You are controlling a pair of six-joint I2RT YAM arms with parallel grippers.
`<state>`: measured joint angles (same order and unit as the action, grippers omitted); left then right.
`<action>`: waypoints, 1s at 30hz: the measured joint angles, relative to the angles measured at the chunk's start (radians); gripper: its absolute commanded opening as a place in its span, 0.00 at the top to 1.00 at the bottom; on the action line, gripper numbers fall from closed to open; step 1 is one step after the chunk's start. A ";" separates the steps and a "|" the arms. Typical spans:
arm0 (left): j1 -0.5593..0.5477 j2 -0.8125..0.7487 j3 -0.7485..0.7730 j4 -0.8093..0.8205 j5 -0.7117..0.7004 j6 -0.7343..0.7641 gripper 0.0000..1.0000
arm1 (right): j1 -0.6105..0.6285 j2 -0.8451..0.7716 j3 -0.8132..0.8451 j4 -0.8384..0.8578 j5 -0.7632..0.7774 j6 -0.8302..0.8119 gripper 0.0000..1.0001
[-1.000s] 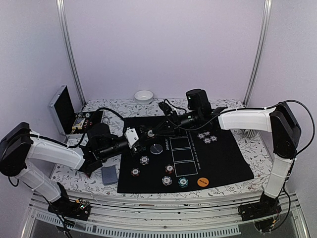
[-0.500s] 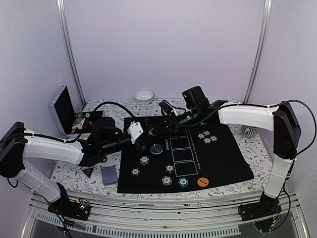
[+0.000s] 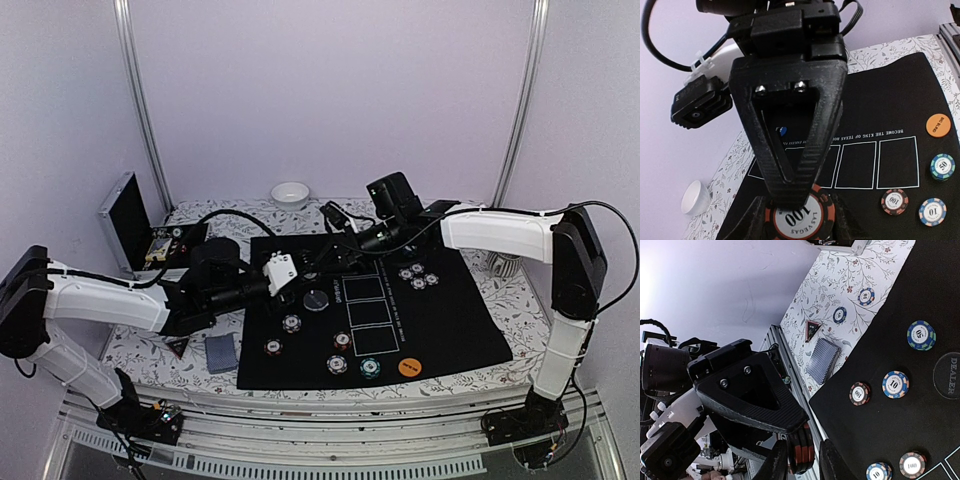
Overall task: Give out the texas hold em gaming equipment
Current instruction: Place the poker chips pile in the small blind area.
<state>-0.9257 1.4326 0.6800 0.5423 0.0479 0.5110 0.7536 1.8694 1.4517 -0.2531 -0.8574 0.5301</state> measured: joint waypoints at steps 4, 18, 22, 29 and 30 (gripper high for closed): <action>-0.003 0.000 0.000 0.000 -0.007 0.011 1.00 | 0.000 0.003 0.000 0.008 -0.020 0.008 0.79; -0.005 0.000 -0.001 0.011 -0.026 0.038 1.00 | -0.002 0.017 0.000 0.039 -0.071 0.058 0.97; -0.007 0.000 -0.002 0.013 -0.031 0.043 0.58 | -0.005 0.017 -0.001 0.044 -0.072 0.063 0.97; -0.013 -0.024 -0.006 -0.006 -0.043 -0.003 0.32 | -0.073 -0.031 -0.117 0.052 -0.046 0.048 0.98; -0.013 -0.037 -0.010 -0.008 -0.047 -0.011 0.32 | -0.097 -0.045 -0.139 0.039 -0.032 0.042 0.97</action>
<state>-0.9382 1.3960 0.6697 0.5346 0.0013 0.5003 0.6567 1.8240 1.3125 -0.2138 -0.8894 0.5716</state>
